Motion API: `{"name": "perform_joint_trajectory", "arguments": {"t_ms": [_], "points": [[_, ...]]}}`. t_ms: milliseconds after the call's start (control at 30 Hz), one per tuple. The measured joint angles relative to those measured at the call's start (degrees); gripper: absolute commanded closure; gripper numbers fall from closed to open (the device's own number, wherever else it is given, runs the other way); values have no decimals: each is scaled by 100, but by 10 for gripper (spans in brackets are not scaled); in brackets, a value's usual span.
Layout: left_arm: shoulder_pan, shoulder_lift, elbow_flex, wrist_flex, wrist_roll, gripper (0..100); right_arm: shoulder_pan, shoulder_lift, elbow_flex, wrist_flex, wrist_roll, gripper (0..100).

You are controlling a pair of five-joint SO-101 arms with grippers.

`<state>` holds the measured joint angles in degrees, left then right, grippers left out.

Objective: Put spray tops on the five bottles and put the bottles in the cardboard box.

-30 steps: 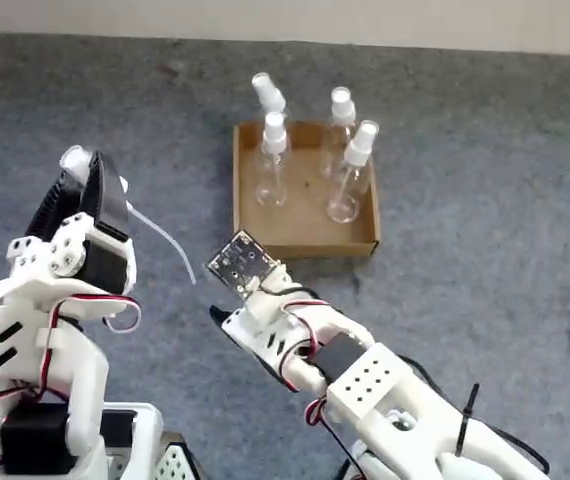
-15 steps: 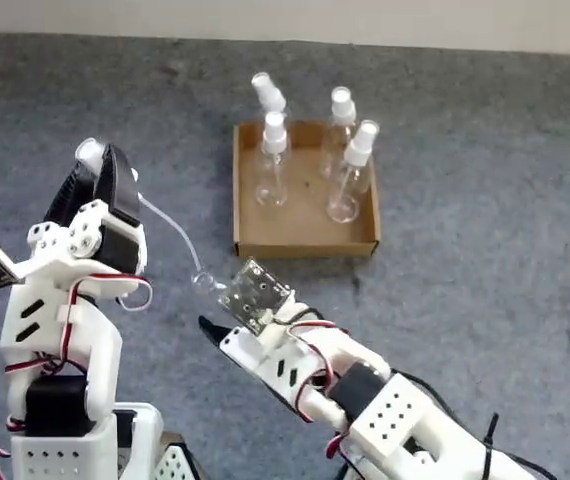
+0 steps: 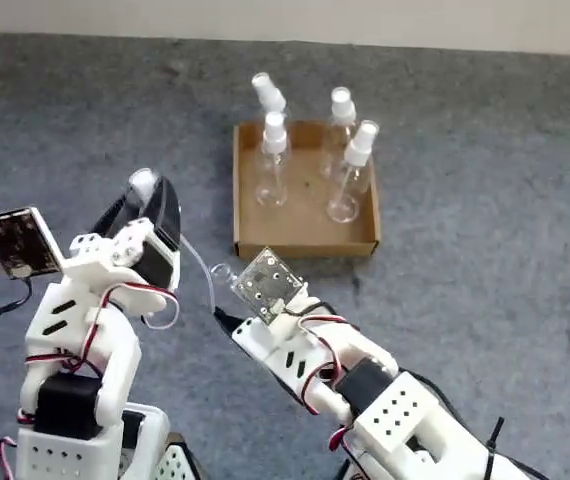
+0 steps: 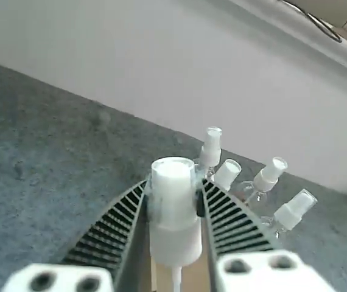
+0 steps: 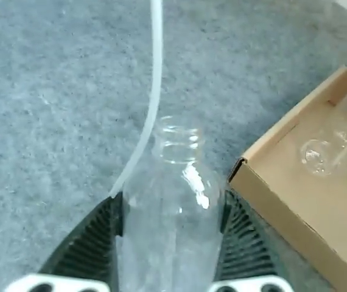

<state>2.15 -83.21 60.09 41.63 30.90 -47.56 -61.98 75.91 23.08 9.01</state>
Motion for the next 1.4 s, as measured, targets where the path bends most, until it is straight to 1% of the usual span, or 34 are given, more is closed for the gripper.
{"name": "perform_joint_trajectory", "arguments": {"t_ms": [167, 233, 333, 400, 533, 667, 833, 1100, 1233, 1333, 1400], "points": [[0, 26, -176, 9, -88, 996, 18, 0, 0, 0, 0, 995], [-202, 26, -352, -18, -220, 996, 26, 0, 0, 0, 0, 995], [-615, -9, -475, -448, -246, 996, 26, 0, 0, 0, 0, 995], [-756, 0, -492, -756, -202, 996, 9, 0, 0, 0, 0, 995], [-774, 26, -492, -1002, -79, 996, -237, 0, 0, 0, 0, 995], [-659, 26, -492, -1029, -62, 996, -281, 0, 0, 0, 0, 995], [-563, 26, -211, -1029, -62, 996, -273, -18, 0, 0, 0, 995], [79, 26, -167, -325, -62, 996, -273, -18, 0, 0, 0, 995], [246, 18, -114, 105, -105, 996, -158, -18, 0, 0, -62, 995], [325, 18, 114, 334, -440, 996, 167, -18, 0, 0, -466, 995], [598, 0, 360, 343, -791, 996, 264, -18, 9, 0, -633, 995]]}}
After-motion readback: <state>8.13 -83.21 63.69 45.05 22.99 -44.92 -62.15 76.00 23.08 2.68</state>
